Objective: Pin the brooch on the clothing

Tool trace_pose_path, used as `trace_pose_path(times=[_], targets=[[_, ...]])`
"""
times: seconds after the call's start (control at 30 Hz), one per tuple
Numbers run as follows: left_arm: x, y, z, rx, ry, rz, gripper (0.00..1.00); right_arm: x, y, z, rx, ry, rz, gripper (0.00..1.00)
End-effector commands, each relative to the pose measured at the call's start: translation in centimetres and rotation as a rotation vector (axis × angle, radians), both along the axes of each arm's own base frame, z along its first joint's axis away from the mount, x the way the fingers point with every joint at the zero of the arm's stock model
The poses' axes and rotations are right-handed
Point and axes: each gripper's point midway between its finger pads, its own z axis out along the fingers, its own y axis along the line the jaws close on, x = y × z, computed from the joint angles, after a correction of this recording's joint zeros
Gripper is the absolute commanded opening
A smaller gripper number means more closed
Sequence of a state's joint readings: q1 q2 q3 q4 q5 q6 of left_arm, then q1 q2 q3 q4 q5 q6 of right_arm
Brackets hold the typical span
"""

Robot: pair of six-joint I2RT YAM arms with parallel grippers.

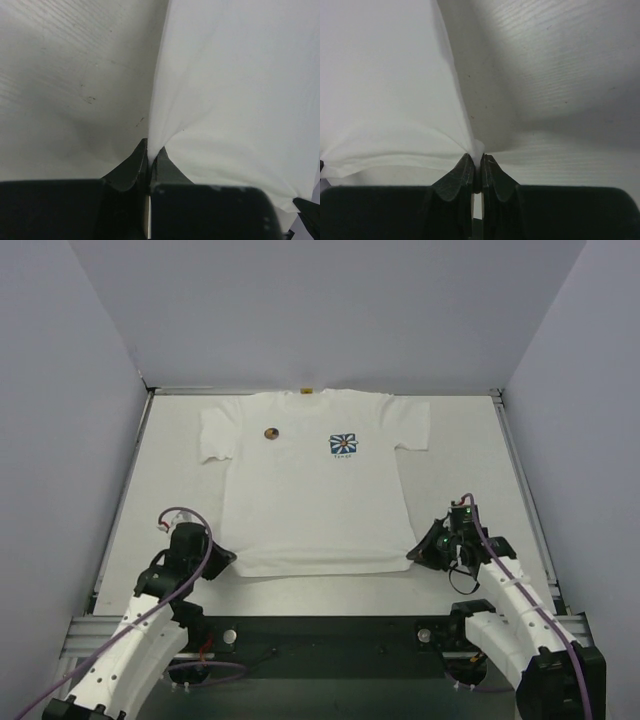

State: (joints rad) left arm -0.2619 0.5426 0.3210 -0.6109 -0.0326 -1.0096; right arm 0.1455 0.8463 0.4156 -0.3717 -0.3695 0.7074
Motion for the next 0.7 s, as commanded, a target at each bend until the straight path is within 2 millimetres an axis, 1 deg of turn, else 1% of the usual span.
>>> trace_pose_path(times=[0.0,0.07,0.23,0.5,0.67], targets=[[-1.0,0.7,-0.6,0.006,0.045,0.087,0.0,-2.3,-0.6,-1.7,-0.022,0.095,-0.063,0.0],[-1.6,1.2,-1.0,0.019,0.057,0.112,0.0,-2.6,-0.7,-1.9,-0.021,0.108,-0.071,0.0],[-2.2,1.5,-0.6,0.001,0.032,0.158,0.0,-3.6,-0.8,-2.5,-0.02,0.148,-0.092,0.0],[-3.5,1.0,-1.0,0.01,0.096,0.132,0.0,-4.2,-1.2,-2.5,-0.045,0.168,-0.103,0.0],[-4.4,0.8,-1.4,0.022,0.131,0.119,0.0,-5.1,-1.6,-2.9,-0.065,0.208,-0.106,0.0]])
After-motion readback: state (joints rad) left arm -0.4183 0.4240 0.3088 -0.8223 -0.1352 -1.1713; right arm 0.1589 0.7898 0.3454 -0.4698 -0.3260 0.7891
